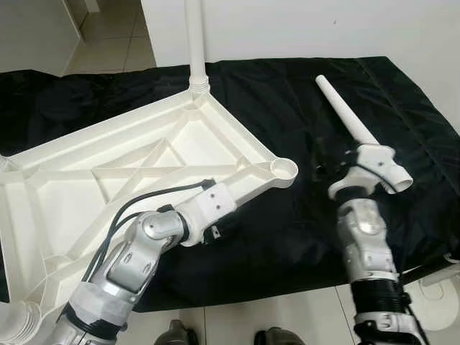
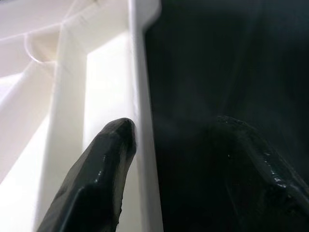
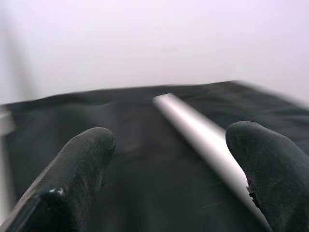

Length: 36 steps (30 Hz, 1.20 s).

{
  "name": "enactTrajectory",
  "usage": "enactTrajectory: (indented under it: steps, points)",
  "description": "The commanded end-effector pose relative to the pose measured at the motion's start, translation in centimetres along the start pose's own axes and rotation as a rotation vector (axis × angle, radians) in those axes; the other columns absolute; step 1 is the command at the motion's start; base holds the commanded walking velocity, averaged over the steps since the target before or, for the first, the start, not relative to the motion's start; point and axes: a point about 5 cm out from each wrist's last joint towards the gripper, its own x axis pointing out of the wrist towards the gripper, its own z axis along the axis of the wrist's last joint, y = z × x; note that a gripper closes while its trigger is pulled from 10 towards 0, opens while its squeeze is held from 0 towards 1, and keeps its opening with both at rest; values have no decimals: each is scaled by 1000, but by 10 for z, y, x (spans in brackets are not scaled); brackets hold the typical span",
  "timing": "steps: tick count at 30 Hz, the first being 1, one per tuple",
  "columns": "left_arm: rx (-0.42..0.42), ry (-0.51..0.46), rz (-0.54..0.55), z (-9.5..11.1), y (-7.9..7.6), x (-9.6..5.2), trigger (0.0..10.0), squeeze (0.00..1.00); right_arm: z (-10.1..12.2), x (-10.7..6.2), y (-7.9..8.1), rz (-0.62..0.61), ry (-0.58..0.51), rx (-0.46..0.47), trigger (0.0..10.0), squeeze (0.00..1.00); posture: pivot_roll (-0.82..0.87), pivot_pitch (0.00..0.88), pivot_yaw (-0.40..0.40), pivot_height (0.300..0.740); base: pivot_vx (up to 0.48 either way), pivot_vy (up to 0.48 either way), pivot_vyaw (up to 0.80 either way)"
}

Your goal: Building children table

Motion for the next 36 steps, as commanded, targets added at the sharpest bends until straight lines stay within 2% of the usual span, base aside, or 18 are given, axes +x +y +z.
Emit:
enactTrajectory:
  steps: [1, 2, 3, 5, 6, 8, 13, 15, 17, 20, 21, 22, 23, 24, 25, 26, 28, 36]
  points:
    - [-19, -47, 66, 12, 6, -1, 10000, 0, -1, 2, -11, -77, 1, -25, 10000, 0, -124, 48, 34, 740, 0, 0, 0]
    - [-43, -113, 90, 24, 7, 1, 10000, 0, 1, 4, -24, -148, 3, -53, 10000, 0, -129, 37, 33, 740, 0, 0, 0]
    - [-43, -113, 90, 24, 7, 1, 10000, 0, 1, 4, -24, -148, 3, -53, 10000, 0, -129, 37, 33, 740, 0, 0, 0]
    - [-77, -186, 107, 39, 8, 5, 10000, 0, 1, 6, -39, -231, 16, -93, 10000, 0, -133, 33, 32, 740, 0, 0, 0]
    - [-77, -186, 107, 39, 8, 5, 10000, 0, 1, 6, -39, -231, 16, -93, 10000, 0, -133, 33, 32, 740, 0, 0, 0]
    - [-106, -241, 99, 53, 6, 10, 10000, 0, -1, 7, -51, -278, 44, -113, 10000, 0, -131, 32, 29, 740, 0, 0, 0]
    - [-110, -258, 91, 59, 3, 13, 10000, 0, -2, 8, -56, -287, 55, -121, 10000, 0, -131, 32, 29, 740, 0, 0, 0]
    - [-113, -277, 66, 65, -2, 15, 10000, 0, -4, 8, -61, -295, 71, -128, 10000, 0, -133, 37, 37, 740, 0, 0, 0]
    - [-97, -301, 29, 71, -12, 19, 10000, 0, -8, 7, -74, -297, 106, -122, 10000, 0, -134, 41, 45, 740, 0, 0, 0]
    - [-97, -301, 29, 71, -12, 19, 10000, 0, -8, 7, -74, -297, 106, -122, 10000, 0, -134, 41, 45, 740, 0, 0, 0]
    - [-114, -315, -17, 72, -17, 20, 10000, 0, -10, 6, -80, -287, 125, -111, 10000, 1000, -134, 42, 51, 740, 0, 0, 0]
    - [-114, -315, -17, 72, -17, 20, 10000, 0, -10, 6, -80, -287, 125, -111, 10000, 1000, -134, 42, 51, 740, 0, 0, 0]
    - [-118, -316, -52, 72, -21, 19, 10000, 376, -14, 4, -83, -246, 143, -95, 10000, 1000, -135, 46, 55, 740, 0, 0, 0]
    - [-109, -302, -74, 71, -24, 20, 10000, 0, -19, 2, -86, -198, 165, -74, 10000, 737, -133, 53, 60, 740, 0, 0, 0]
    - [-109, -302, -74, 71, -24, 20, 10000, 0, -19, 2, -86, -198, 165, -74, 10000, 737, -133, 53, 60, 740, 0, 0, 0]
    - [-102, -291, -85, 70, -25, 20, 10000, 0, -23, 0, -88, -143, 188, -55, 10000, 0, -132, 57, 62, 740, 0, 0, 0]
    - [-92, -277, -88, 70, -26, 19, 10000, 0, -27, -2, -92, -88, 212, -52, 10000, 0, -129, 63, 66, 740, 0, 0, 0]
    - [-92, -273, -90, 70, -26, 18, 10000, 0, -29, -2, -97, -58, 233, -50, 10000, 0, -120, 80, 72, 740, 0, 0, 0]
